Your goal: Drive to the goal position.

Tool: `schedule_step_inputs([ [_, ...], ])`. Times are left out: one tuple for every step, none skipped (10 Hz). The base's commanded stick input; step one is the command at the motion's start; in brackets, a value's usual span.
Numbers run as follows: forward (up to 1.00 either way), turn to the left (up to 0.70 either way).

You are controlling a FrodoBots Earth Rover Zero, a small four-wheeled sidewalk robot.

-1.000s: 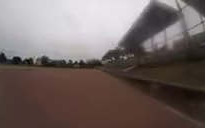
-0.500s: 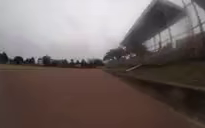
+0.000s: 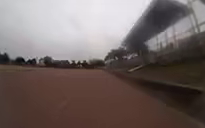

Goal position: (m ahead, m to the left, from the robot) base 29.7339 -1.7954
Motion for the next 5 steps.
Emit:
schedule_step_inputs([
  [1.00, 0.00],
  [1.00, 0.00],
  [1.00, -0.09],
  [1.00, -0.26],
  [1.00, -0.33],
])
